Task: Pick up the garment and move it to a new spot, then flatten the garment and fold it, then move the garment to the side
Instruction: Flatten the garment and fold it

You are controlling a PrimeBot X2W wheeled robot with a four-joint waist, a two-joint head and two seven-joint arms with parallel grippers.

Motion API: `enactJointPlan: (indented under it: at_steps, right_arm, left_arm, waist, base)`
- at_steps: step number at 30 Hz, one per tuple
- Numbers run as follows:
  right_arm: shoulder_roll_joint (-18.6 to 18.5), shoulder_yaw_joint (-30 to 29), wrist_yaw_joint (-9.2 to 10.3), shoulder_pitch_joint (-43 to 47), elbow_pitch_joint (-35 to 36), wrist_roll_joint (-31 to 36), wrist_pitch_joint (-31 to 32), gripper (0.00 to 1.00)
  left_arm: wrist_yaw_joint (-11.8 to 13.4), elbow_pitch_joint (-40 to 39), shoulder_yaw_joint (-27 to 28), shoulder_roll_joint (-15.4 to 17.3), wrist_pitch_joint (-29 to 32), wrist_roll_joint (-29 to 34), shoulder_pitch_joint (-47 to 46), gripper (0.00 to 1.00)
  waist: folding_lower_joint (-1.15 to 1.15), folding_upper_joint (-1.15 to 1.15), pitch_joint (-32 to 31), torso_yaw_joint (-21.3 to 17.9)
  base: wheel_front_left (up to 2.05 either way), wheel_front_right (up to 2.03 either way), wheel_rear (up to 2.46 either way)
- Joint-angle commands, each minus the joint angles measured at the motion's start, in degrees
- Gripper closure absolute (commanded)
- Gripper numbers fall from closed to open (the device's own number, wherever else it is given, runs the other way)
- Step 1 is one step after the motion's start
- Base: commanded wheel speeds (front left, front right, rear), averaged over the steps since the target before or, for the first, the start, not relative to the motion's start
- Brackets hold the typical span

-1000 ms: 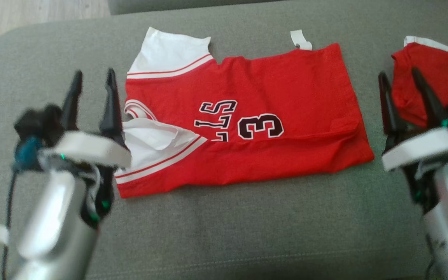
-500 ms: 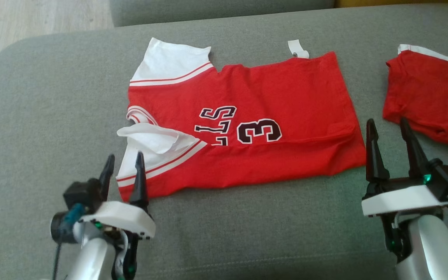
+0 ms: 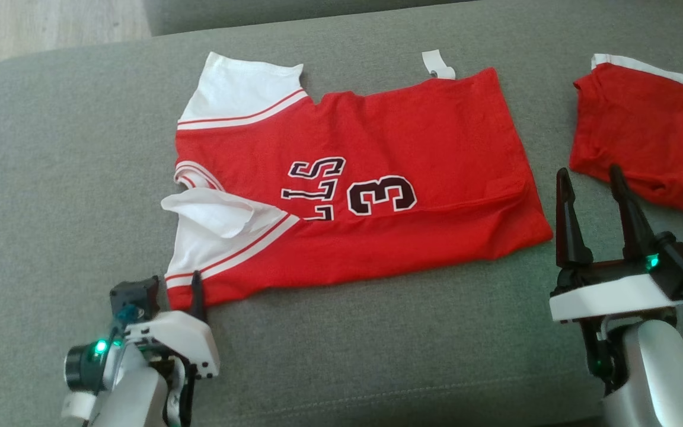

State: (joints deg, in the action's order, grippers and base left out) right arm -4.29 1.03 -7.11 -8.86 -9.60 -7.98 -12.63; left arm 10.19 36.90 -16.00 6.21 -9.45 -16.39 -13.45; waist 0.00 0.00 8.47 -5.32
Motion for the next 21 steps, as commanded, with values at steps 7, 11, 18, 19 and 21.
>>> enactJointPlan:
  at_steps: [7,11,18,19,21]
  right_arm:
    - [-0.1,1.4,-0.37,-1.7,2.2,0.3,0.4,0.0]
    - [0.0,0.9,-0.37,-1.7,1.3,0.8,1.9,0.0]
    - [0.8,-2.8,-0.37,-1.7,-2.7,2.1,6.6,0.0]
    - [1.0,-3.4,-0.37,-1.8,-3.4,2.2,7.3,0.0]
    - [1.2,-4.3,-0.37,-2.2,-5.0,2.3,8.8,0.0]
  left_arm:
    - [-0.2,2.1,0.6,2.0,2.5,0.3,-3.4,0.0]
    - [-1.4,3.0,-0.2,2.0,3.5,0.1,-3.8,1.0]
    - [-0.8,-1.5,0.7,1.9,-2.8,-0.1,-4.9,1.0]
    - [-0.7,-2.5,0.7,1.9,-3.5,0.0,-5.0,1.0]
    - [-0.6,-4.7,0.8,1.8,-4.4,0.3,-5.1,1.0]
  waist:
    - [0.0,0.0,0.3,-0.5]
    - [0.0,0.0,0.5,-0.6]
    - [0.0,0.0,0.6,0.6]
    - [0.0,0.0,0.7,0.9]
    - [0.0,0.0,0.8,1.5]
  base:
    - [0.0,0.0,0.0]
    - [0.0,0.0,0.0]
    - [0.0,0.0,0.0]
    - [0.0,0.0,0.0]
    - [0.0,0.0,0.0]
